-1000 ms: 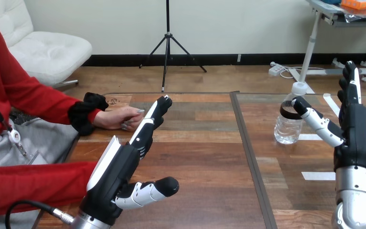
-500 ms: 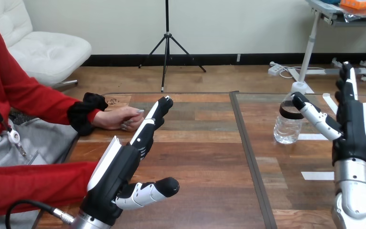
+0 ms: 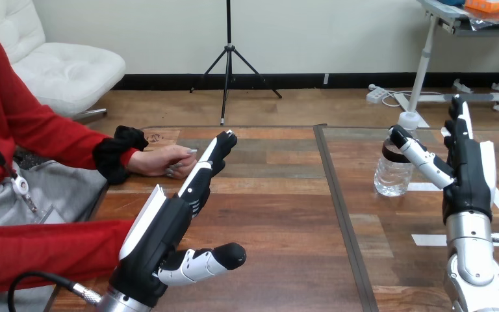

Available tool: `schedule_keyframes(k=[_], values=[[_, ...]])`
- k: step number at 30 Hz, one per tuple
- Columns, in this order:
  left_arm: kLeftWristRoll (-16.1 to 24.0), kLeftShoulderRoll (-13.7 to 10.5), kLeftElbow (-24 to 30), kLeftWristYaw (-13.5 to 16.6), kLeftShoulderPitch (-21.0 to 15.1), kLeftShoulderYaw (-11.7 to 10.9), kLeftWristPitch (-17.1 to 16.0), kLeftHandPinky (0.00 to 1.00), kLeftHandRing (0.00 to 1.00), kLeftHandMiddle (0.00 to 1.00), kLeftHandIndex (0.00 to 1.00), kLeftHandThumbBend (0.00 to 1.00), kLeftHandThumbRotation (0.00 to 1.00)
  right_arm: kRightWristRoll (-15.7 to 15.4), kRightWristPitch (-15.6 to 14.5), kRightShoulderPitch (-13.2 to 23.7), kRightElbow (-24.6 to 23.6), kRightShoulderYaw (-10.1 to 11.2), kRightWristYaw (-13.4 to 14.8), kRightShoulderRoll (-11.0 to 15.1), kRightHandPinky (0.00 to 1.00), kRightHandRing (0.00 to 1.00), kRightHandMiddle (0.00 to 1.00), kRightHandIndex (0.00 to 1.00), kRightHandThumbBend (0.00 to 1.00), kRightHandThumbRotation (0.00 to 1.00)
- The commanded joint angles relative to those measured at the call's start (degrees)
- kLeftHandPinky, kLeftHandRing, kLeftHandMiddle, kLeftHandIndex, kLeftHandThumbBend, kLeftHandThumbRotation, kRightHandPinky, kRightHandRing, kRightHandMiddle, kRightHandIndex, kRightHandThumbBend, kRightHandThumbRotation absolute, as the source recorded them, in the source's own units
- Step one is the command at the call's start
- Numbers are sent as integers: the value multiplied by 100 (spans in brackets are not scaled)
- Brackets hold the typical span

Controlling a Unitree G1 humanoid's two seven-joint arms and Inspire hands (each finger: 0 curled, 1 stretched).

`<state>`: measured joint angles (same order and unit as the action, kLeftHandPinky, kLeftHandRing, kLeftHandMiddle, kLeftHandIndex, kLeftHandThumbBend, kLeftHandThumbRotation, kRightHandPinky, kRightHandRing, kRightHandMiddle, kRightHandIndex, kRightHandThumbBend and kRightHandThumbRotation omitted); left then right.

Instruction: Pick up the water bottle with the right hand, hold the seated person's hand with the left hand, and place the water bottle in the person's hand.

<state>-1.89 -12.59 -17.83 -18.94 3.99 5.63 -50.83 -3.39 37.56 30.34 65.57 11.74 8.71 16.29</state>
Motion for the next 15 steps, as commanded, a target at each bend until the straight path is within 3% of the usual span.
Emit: schedule_keyframes(k=[1, 15], values=[[-89, -31, 273, 3, -220, -68, -75, 98, 100, 100, 100, 100, 79, -20, -99, 658, 193, -36, 8, 178, 100, 100, 100, 100, 100, 51], [-175, -28, 374, -78, -176, -39, -5, 100, 100, 100, 100, 100, 76, -84, -604, 902, 481, -114, -32, 175, 100, 100, 100, 100, 100, 53]])
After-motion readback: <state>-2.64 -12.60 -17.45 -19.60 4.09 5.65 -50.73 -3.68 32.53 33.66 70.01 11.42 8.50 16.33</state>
